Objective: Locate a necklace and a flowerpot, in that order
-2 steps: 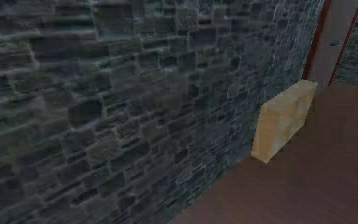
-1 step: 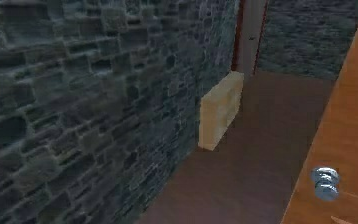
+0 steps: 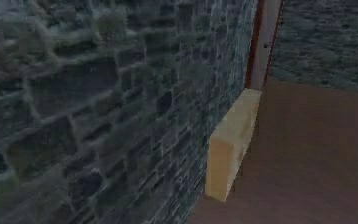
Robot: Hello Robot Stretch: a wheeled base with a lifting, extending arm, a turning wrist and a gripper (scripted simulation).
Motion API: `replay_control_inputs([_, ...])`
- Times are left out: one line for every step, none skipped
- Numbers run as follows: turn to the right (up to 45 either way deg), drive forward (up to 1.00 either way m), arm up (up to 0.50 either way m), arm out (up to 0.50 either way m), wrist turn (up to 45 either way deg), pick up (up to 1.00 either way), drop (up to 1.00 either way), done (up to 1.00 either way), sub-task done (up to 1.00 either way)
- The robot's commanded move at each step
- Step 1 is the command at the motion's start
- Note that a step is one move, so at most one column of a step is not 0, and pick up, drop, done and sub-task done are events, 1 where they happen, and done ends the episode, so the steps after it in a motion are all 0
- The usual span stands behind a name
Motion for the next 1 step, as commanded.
replay_control_inputs([30.0,0.0,0.0,0.0,0.0,0.0,0.0,0.0,0.0])
